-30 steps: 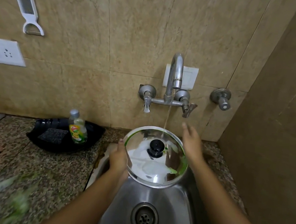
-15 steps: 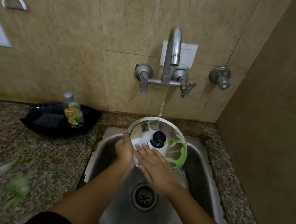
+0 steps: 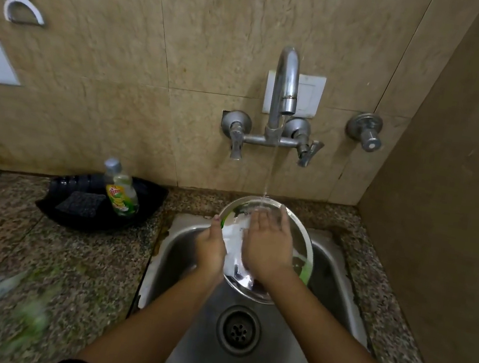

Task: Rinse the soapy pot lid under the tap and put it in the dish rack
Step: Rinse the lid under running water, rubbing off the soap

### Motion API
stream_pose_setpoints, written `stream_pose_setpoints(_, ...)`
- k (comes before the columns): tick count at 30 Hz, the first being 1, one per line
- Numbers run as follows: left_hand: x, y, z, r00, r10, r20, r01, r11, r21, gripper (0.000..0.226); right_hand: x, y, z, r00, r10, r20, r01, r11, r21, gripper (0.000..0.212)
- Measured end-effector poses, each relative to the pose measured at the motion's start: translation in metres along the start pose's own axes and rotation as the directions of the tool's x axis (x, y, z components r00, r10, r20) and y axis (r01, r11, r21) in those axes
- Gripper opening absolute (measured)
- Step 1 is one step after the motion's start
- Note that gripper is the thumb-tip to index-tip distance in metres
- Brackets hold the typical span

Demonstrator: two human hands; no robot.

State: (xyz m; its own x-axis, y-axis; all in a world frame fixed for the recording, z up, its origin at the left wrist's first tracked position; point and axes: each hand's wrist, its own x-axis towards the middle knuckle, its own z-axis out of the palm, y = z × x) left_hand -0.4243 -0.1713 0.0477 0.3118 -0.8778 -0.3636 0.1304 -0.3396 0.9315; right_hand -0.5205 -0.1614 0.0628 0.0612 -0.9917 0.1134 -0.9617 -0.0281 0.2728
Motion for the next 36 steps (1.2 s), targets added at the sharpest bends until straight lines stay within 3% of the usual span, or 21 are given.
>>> stream_pose_setpoints(1,0.003,0.001,0.001,1.0,0.0,0.01,0.0,1.0,0.002,0.047,0.0,-0.002,-0.001,1.0,-0.001,-0.002,0.001,1.0,0.022,0.058)
stream_pose_setpoints(4,0.009,0.0,0.002,0.999,-0.039,0.036,0.041,0.998,-0.055,0.048,-0.027,-0.013,0.012,0.97,-0.228,-0.089,0.238,0.963,0.123,0.06)
stream_pose_setpoints(6,0.015,0.002,0.002,0.995,-0.095,0.043,0.1,0.988,-0.118,0.045,-0.043,-0.008,0.018,0.948,-0.289,-0.135,0.314,0.92,0.234,0.063)
stream_pose_setpoints(8,0.019,0.001,0.005,0.994,-0.096,0.045,0.101,0.987,-0.128,0.043,-0.038,0.002,0.02,0.962,-0.23,-0.145,0.259,0.938,0.229,0.06)
stream_pose_setpoints(13,0.013,0.002,0.023,0.993,0.098,0.065,-0.094,0.994,-0.062,0.042,0.014,0.001,0.007,0.999,0.02,-0.04,-0.013,0.986,0.163,0.064)
stream_pose_setpoints(15,0.014,0.003,0.024,0.987,0.132,0.096,-0.13,0.991,-0.033,0.047,0.029,0.008,0.006,0.998,0.056,-0.039,-0.047,0.98,0.192,0.061)
stream_pose_setpoints(17,0.017,0.003,0.021,0.989,0.118,0.094,-0.117,0.993,-0.018,0.048,0.024,0.009,0.007,0.99,-0.092,-0.11,0.112,0.975,0.19,0.059)
stream_pose_setpoints(19,0.02,0.006,0.015,0.994,0.081,0.067,-0.078,0.996,-0.042,0.045,0.0,0.01,0.011,0.927,-0.335,-0.167,0.36,0.919,0.159,0.06)
stream_pose_setpoints(21,0.025,0.009,0.011,0.999,0.013,0.051,-0.007,0.993,-0.114,0.044,-0.024,0.023,0.019,0.883,-0.441,-0.159,0.468,0.856,0.222,0.061)
stream_pose_setpoints(27,0.017,0.015,0.018,1.0,0.003,-0.011,-0.004,0.989,-0.148,0.046,-0.023,0.023,0.019,0.963,-0.214,-0.165,0.262,0.891,0.37,0.059)
stream_pose_setpoints(29,0.016,0.015,0.014,0.999,-0.015,-0.03,0.011,0.99,-0.14,0.05,-0.025,0.008,0.021,0.941,-0.296,-0.164,0.338,0.859,0.384,0.06)
stream_pose_setpoints(31,0.018,0.016,0.005,0.998,-0.036,-0.049,0.029,0.991,-0.132,0.046,-0.034,0.015,0.025,0.863,-0.472,-0.178,0.502,0.771,0.391,0.057)
stream_pose_setpoints(33,0.016,0.02,-0.005,0.997,-0.024,-0.074,0.013,0.989,-0.148,0.038,-0.044,0.039,0.037,0.836,-0.524,-0.164,0.537,0.718,0.442,0.056)
stream_pose_setpoints(36,0.017,0.021,-0.016,0.994,0.054,-0.09,-0.069,0.982,-0.176,0.03,-0.046,0.077,0.061,0.966,-0.234,-0.107,0.254,0.802,0.541,0.058)
